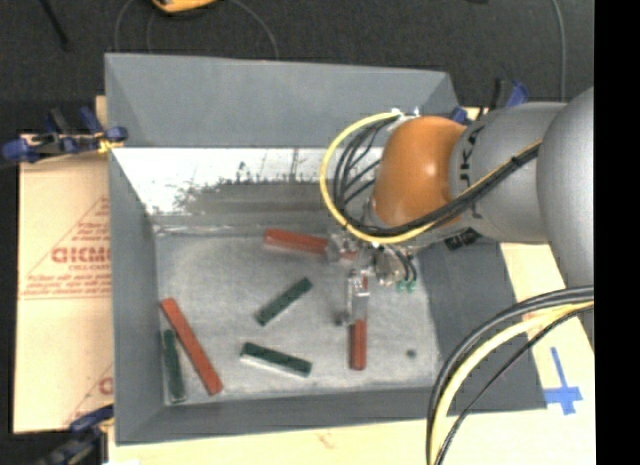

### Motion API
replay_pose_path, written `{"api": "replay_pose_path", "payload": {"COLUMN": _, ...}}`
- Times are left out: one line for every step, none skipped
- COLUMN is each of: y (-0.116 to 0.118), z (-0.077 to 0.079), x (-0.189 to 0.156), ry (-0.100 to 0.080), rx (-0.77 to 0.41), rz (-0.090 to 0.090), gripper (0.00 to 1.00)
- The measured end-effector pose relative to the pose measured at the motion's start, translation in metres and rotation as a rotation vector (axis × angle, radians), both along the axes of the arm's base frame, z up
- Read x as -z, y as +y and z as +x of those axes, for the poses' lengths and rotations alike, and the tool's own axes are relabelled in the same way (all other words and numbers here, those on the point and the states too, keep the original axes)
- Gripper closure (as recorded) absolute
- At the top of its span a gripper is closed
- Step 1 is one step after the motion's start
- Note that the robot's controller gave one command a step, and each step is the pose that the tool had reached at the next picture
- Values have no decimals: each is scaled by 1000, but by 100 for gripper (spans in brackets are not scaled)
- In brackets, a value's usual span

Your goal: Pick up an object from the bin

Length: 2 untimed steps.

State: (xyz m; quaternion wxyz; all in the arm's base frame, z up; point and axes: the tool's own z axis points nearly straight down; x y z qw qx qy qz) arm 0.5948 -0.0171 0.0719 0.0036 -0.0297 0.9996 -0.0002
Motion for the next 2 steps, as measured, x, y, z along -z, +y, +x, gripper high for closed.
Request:
{"api": "replay_pose_path", "payload": {"y": 0, "z": 0, "x": 0, "ry": 0, "rx": 0, "rz": 0, "gripper": 0}}
{"api": "replay_pose_path", "payload": {"y": 44, "z": 0, "x": -3, "ry": -1, "rx": -52, "rz": -2, "gripper": 0}}
